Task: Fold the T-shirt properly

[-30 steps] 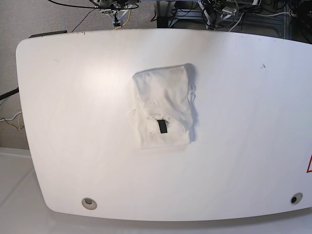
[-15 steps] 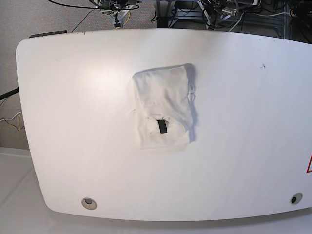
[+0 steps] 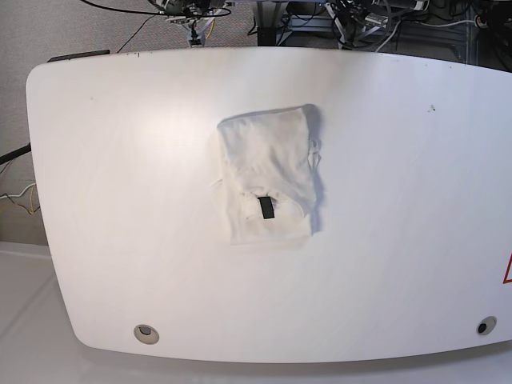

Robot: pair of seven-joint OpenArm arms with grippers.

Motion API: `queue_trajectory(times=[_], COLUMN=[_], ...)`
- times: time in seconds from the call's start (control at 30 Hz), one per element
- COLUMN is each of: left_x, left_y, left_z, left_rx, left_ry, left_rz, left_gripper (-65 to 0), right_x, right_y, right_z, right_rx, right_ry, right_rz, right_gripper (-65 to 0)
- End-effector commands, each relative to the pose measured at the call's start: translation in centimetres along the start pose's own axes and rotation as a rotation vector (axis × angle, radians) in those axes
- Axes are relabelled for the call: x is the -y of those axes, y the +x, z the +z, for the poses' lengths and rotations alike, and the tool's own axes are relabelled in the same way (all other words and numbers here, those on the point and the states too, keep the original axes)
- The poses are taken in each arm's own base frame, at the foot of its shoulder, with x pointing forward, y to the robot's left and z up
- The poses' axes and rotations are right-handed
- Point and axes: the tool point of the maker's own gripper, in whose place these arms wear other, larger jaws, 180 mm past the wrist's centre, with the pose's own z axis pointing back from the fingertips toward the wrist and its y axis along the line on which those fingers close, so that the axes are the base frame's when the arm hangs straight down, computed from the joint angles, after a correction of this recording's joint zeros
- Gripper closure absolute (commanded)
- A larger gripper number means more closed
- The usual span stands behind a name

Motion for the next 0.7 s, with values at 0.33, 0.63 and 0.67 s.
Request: queue_trajectory(times=[0.33,0.63,0.67], left_x=[-2.0,-2.1,-2.1], left_y=[0.4,0.4,0.4], left_z=[0.3,0.4,0.4], left_rx=[0.01,0.01,0.01], left_ry=[0.026,0.028,0.028], left_rz=[-0.004,-0.003,-0.003], left_gripper=[-3.1,-3.1,-3.1], right_x=[0.1,0.1,0.1], right_y=[0.1,-0.1,-0.2], right_z=[0.0,0.0,0.0], right_rx=[0.004,0.001,-0.001], right_ry=[-0.003,-0.003,-0.003], right_rz=[-0.005,-0.005,-0.005], right_gripper=[0.0,0.0,0.0])
